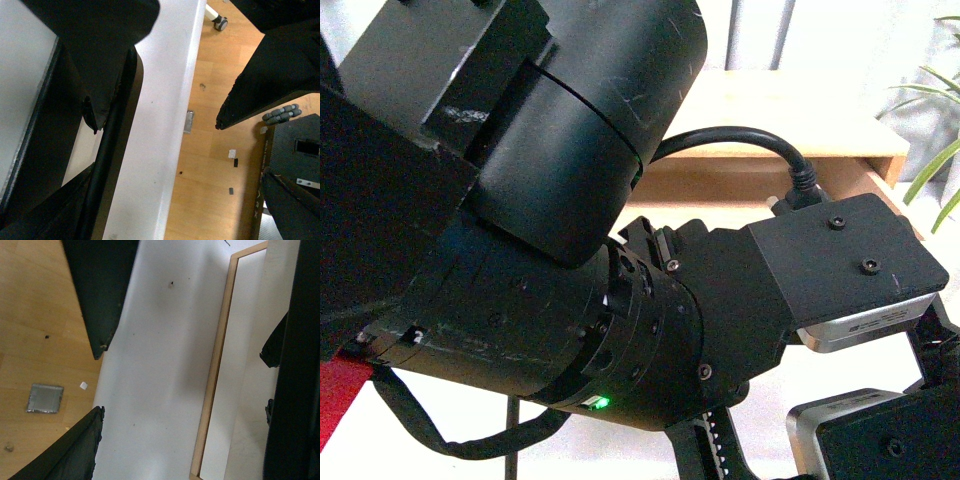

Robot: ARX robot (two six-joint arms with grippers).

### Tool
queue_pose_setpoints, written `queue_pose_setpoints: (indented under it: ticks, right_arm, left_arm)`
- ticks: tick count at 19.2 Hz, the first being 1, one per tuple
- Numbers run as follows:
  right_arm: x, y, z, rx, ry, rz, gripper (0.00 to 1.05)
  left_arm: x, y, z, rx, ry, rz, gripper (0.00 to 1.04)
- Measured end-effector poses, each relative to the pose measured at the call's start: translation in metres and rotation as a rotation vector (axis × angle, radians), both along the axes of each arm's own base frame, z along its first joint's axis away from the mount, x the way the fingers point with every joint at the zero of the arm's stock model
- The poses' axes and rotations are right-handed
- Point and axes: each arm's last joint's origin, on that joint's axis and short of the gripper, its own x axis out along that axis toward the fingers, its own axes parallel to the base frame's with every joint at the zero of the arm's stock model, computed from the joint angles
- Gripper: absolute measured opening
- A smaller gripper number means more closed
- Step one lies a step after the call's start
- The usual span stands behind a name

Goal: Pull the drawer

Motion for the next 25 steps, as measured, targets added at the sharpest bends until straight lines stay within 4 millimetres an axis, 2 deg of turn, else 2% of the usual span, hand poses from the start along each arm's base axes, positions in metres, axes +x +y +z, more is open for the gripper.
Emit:
queue_pose_setpoints:
  ticks: [4,7,8,12,17,20,21,23,25]
  right_arm:
    - [0.001,0.000,0.001,0.008,-0.009,-0.004,0.98]
    - [0.001,-0.002,0.010,0.021,-0.019,-0.014,0.98]
    - [0.005,-0.004,0.026,0.038,-0.073,-0.025,0.98]
    - [0.007,-0.009,0.050,0.053,-0.130,-0.044,0.98]
    - [0.001,-0.015,0.088,0.146,-0.154,-0.052,0.98]
    - [0.004,-0.020,0.117,0.294,-0.187,-0.081,0.98]
    - [0.012,-0.026,0.134,0.401,-0.239,-0.149,0.98]
    - [0.034,-0.039,0.154,0.551,-0.301,-0.372,0.98]
    - [0.058,-0.065,0.154,0.709,-0.202,-0.759,0.98]
  left_arm:
    - [0.000,0.002,0.000,-0.008,-0.001,0.011,0.98]
    - [0.001,0.007,0.009,-0.036,-0.003,0.031,0.98]
    - [0.004,0.011,0.021,-0.069,-0.032,0.055,0.98]
    - [0.002,0.018,0.047,-0.147,-0.062,0.070,0.98]
    - [-0.012,0.037,0.085,-0.278,-0.054,0.043,0.98]
    - [-0.008,0.060,0.115,-0.413,-0.142,0.109,0.98]
    - [-0.002,0.076,0.128,-0.490,-0.198,0.186,0.98]
    - [0.020,0.111,0.139,-0.610,-0.261,0.453,0.98]
    - [0.045,0.152,0.128,-0.642,-0.211,0.849,0.98]
